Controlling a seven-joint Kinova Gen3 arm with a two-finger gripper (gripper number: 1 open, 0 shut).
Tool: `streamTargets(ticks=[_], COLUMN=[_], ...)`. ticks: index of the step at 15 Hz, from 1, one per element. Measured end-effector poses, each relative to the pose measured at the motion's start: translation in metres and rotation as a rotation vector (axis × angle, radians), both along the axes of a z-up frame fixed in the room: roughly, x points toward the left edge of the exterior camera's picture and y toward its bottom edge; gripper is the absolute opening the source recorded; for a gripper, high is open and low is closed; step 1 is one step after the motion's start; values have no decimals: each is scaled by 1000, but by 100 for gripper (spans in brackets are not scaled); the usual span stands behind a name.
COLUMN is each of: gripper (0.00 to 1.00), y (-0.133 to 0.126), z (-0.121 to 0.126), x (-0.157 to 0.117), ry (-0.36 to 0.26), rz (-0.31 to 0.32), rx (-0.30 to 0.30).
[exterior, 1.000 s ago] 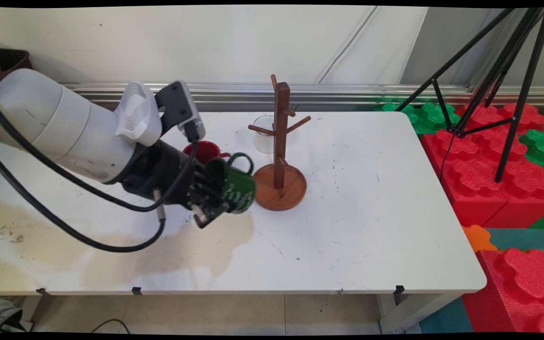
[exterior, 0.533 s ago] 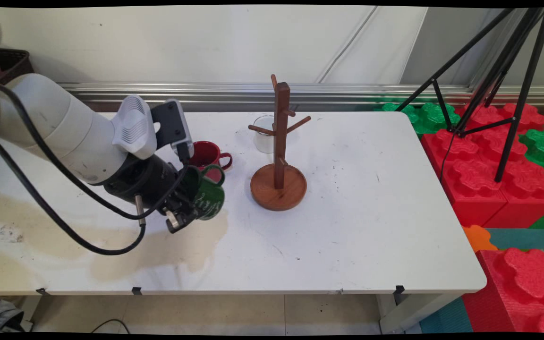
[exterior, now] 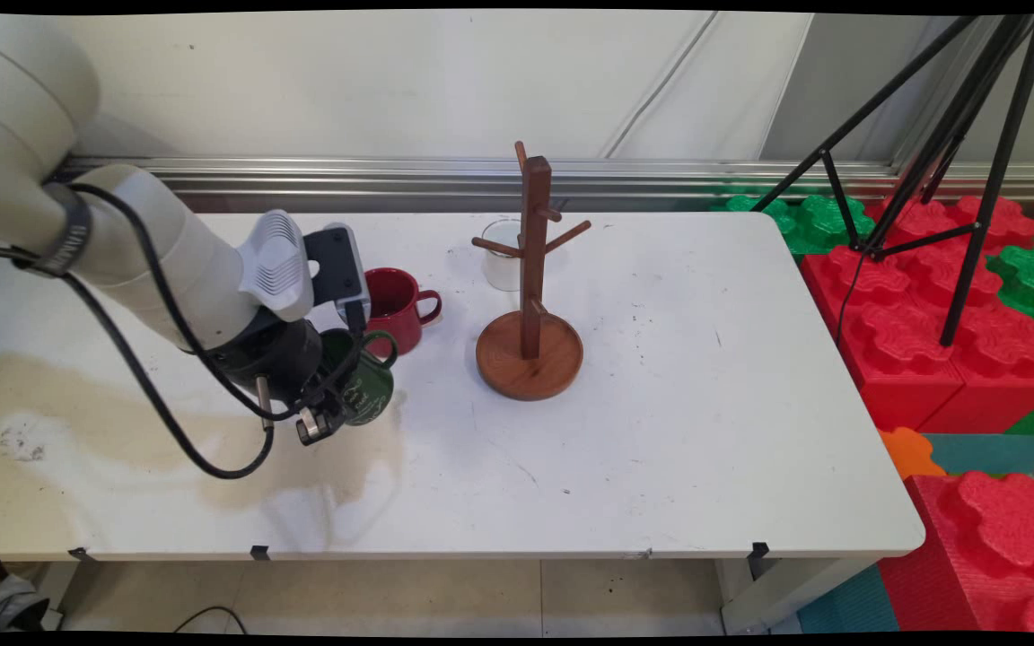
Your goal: Place the picked object on the table
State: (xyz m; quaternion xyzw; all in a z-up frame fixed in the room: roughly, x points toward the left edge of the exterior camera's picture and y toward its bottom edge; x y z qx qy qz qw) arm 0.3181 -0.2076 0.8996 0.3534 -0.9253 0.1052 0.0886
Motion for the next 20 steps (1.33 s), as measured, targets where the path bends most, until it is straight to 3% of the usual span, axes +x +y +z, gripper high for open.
streamTargets(ticks=[8,20], gripper=[0,0], y=[-20,-33], z=[-26,-54], x=[6,7], ry=[-71,-129], rz=[-18,-71], rx=[61,144])
